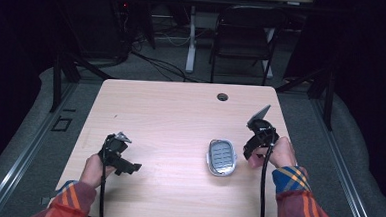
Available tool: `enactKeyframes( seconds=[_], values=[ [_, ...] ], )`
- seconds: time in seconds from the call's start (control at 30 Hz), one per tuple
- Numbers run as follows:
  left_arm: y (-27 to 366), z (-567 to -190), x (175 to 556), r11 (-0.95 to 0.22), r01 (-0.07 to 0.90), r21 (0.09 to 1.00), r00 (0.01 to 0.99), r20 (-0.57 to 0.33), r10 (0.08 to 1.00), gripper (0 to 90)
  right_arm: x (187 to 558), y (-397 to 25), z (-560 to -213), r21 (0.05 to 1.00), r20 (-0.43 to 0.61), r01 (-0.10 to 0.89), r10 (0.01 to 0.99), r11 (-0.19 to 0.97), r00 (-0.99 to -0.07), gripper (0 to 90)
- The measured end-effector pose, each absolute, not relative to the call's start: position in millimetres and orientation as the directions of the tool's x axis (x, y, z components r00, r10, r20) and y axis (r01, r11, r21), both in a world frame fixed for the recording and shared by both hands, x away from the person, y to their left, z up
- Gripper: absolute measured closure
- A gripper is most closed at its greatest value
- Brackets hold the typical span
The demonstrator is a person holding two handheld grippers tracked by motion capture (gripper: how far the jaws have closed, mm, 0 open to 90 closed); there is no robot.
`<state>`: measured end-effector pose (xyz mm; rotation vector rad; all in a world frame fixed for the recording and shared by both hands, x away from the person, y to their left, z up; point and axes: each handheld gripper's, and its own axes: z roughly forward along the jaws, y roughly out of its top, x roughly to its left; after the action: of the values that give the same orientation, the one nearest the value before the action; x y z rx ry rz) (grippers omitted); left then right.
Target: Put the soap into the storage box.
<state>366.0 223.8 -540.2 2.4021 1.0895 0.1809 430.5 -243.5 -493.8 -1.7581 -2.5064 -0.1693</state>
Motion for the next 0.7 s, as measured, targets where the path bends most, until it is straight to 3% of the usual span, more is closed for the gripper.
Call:
enactKeyframes(
  seconds=[0.7],
  values=[
    [223, -540, 366, -0.560, 0.671, 0.485, 0.673, -0.081, 0.735, 0.1, 438, -214, -467, 0.011, 0.096, 0.913, 0.909, 0.407, -0.406, 37.3]
  ],
)
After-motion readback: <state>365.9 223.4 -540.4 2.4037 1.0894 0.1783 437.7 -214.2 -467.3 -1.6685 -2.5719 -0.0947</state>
